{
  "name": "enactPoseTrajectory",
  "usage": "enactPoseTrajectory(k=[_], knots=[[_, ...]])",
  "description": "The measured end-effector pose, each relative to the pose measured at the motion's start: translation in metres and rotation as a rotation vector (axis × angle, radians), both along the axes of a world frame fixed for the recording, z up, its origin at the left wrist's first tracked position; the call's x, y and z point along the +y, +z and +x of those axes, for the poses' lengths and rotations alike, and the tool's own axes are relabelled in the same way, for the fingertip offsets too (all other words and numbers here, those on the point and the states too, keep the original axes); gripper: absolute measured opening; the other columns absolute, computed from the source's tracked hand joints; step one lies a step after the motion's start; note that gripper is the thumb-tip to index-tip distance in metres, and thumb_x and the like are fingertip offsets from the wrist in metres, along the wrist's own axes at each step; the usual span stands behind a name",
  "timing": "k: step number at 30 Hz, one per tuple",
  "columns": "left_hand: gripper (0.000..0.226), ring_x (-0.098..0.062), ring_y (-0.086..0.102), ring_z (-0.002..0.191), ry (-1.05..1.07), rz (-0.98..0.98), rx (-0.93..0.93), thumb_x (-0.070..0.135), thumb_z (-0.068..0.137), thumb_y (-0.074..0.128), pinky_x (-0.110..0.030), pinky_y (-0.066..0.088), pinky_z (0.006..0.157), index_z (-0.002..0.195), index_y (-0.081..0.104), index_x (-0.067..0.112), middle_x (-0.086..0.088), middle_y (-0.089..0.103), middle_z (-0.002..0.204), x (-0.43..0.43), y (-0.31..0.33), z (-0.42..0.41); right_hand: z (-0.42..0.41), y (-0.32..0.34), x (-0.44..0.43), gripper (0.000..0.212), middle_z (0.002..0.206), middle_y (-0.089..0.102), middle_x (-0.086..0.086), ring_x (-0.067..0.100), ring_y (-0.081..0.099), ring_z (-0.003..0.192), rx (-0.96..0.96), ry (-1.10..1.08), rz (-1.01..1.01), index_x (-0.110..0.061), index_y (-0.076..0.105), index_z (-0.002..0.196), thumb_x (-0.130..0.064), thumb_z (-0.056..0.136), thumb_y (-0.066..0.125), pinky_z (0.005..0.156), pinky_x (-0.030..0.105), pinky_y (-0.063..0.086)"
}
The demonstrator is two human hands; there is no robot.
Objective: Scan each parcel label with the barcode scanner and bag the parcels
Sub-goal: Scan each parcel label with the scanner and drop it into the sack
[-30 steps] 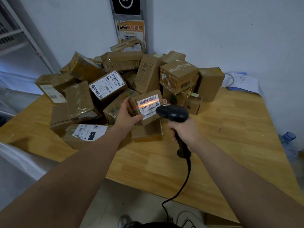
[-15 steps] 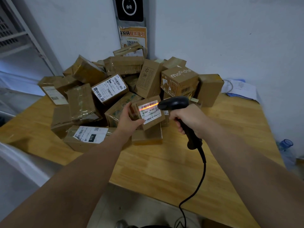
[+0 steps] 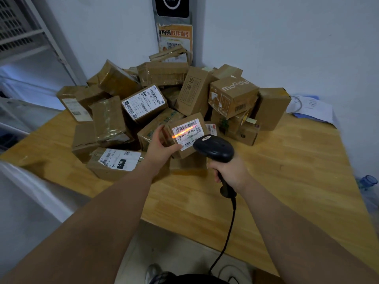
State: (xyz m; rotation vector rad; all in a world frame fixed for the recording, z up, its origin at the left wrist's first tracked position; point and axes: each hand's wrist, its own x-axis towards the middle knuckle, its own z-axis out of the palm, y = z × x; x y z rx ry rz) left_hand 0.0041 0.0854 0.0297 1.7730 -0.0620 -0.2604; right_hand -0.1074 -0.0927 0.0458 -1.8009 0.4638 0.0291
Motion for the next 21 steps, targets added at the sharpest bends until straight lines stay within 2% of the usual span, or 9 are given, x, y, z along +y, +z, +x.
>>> enactPoseTrajectory(k=[5, 9, 13, 15, 17, 19, 21], knots=[[0.092, -0.02, 0.046, 0.128, 0.067, 0.035, -0.07, 0.01, 0.077, 0.079, -0.04, 0.048, 0.1, 0.148, 0.026, 0.033, 0.001, 0.043, 0.143, 0.025, 0.008, 0.006, 0.017, -0.011, 0.018, 0.026, 0.049, 0.054, 0.01, 0.017, 0.052, 0.042, -0.073, -0.014, -0.002, 0.001, 0.06, 0.06, -0.009, 0.082, 0.069, 0.054, 0.028, 0.051], [0.089, -0.013, 0.05, 0.114, 0.099, 0.018, -0.1, 0.003, 0.081, 0.074, -0.019, 0.05, 0.077, 0.151, 0.024, 0.027, 0.001, 0.046, 0.134, 0.036, 0.013, 0.006, 0.028, -0.009, 0.029, 0.031, 0.044, 0.053, 0.007, 0.018, 0.052, 0.041, -0.143, -0.028, 0.043, -0.006, 0.057, 0.053, -0.009, 0.082, 0.068, 0.058, 0.034, 0.053], [0.088, -0.005, 0.053, 0.101, 0.106, 0.021, -0.107, 0.001, 0.081, 0.073, -0.015, 0.052, 0.067, 0.151, 0.024, 0.025, 0.003, 0.047, 0.126, 0.037, 0.012, 0.006, 0.033, -0.008, 0.036, 0.033, 0.044, 0.052, 0.006, 0.02, 0.053, 0.042, -0.154, -0.024, 0.057, -0.006, 0.056, 0.052, -0.01, 0.082, 0.068, 0.06, 0.037, 0.055], [0.089, -0.009, 0.054, 0.106, 0.114, 0.017, -0.099, 0.002, 0.08, 0.074, -0.021, 0.054, 0.077, 0.151, 0.025, 0.025, 0.001, 0.048, 0.128, 0.036, 0.011, 0.007, 0.033, -0.009, 0.036, 0.032, 0.044, 0.052, 0.007, 0.021, 0.052, 0.042, -0.156, -0.039, 0.076, -0.005, 0.056, 0.052, -0.008, 0.082, 0.068, 0.057, 0.036, 0.053], [0.09, -0.016, 0.052, 0.116, 0.117, 0.019, -0.099, 0.003, 0.08, 0.075, -0.033, 0.053, 0.091, 0.15, 0.025, 0.027, -0.002, 0.048, 0.133, 0.034, 0.011, 0.008, 0.032, -0.011, 0.035, 0.032, 0.045, 0.051, 0.008, 0.022, 0.051, 0.042, -0.155, -0.055, 0.097, -0.006, 0.056, 0.052, -0.007, 0.082, 0.068, 0.056, 0.034, 0.052], [0.09, -0.019, 0.05, 0.121, 0.118, 0.02, -0.097, 0.005, 0.079, 0.076, -0.039, 0.05, 0.098, 0.15, 0.025, 0.028, -0.003, 0.047, 0.136, 0.031, 0.009, 0.009, 0.032, -0.013, 0.034, 0.033, 0.046, 0.052, 0.009, 0.023, 0.051, 0.043, -0.154, -0.06, 0.104, -0.007, 0.056, 0.051, -0.007, 0.082, 0.068, 0.057, 0.034, 0.052], [0.09, -0.019, 0.049, 0.123, 0.117, 0.03, -0.096, 0.007, 0.079, 0.076, -0.039, 0.049, 0.099, 0.149, 0.025, 0.03, -0.003, 0.046, 0.139, 0.029, 0.006, 0.009, 0.031, -0.015, 0.032, 0.035, 0.046, 0.052, 0.01, 0.024, 0.051, 0.044, -0.152, -0.06, 0.104, -0.007, 0.055, 0.049, -0.007, 0.082, 0.068, 0.056, 0.033, 0.051]])
